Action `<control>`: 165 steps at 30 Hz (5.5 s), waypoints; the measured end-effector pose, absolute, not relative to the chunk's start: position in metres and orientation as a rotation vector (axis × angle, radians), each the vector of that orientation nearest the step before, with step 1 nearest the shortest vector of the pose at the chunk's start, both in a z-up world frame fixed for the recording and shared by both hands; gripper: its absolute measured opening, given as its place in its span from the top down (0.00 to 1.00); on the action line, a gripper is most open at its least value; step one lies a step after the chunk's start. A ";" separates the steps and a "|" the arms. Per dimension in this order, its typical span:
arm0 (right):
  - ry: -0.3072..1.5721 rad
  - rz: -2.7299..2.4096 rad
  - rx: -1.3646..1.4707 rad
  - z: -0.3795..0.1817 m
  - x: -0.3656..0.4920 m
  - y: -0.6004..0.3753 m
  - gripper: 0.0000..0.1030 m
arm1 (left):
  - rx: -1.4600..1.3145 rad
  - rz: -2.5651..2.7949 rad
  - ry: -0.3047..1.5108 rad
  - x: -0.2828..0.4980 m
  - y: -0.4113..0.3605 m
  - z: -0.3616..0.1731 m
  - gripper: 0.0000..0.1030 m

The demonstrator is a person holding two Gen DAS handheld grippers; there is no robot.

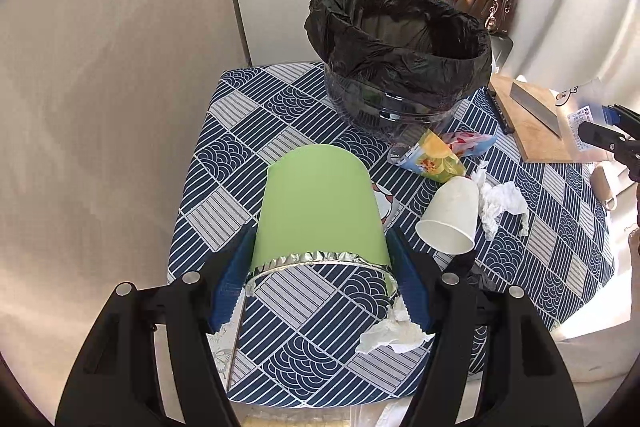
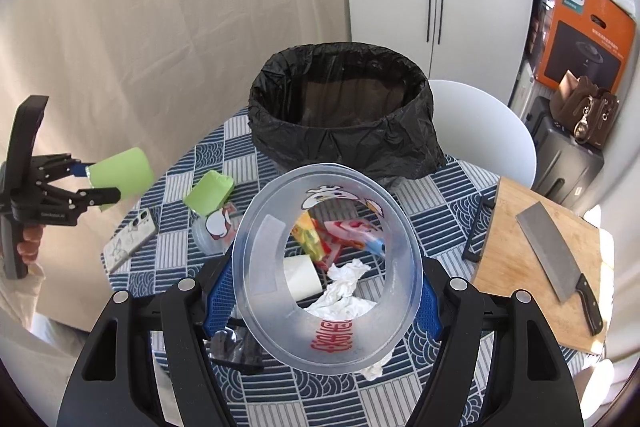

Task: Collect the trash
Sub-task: 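Carry the green cup and clear bowl with both tools over the trash bin, then open both tools to drop the green cup and clear bowl into the bin, then move both tools back over the table toward the remaining trash, then grasp the black plastic bag with the right tool while the left tool grasps crumpled tissue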

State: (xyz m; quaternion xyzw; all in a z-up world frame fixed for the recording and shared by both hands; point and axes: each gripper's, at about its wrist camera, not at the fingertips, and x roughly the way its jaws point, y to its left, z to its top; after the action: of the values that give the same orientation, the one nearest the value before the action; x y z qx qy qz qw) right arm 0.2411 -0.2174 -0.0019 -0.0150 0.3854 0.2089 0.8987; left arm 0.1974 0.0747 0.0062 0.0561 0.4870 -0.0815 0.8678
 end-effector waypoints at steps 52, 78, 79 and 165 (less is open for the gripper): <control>0.774 0.515 -0.183 -0.004 0.462 -0.190 0.33 | 0.245 -0.474 0.852 0.411 -0.031 0.019 0.35; 0.709 0.448 -0.210 0.014 0.440 -0.192 0.15 | 0.218 -0.437 0.813 0.405 -0.019 0.036 0.06; 0.704 0.446 -0.205 0.017 0.435 -0.194 0.15 | 0.221 -0.422 0.814 0.400 -0.018 0.038 0.06; 1.204 0.675 -0.088 -0.175 0.202 -0.131 0.13 | 0.179 -0.336 1.180 0.115 0.014 -0.149 0.06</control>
State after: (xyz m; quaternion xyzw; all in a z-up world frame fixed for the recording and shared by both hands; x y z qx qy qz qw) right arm 0.2022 -0.1309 -0.1755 -0.0406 0.5552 0.3114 0.7702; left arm 0.1155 0.0145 -0.1494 0.0838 0.5530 -0.1576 0.8139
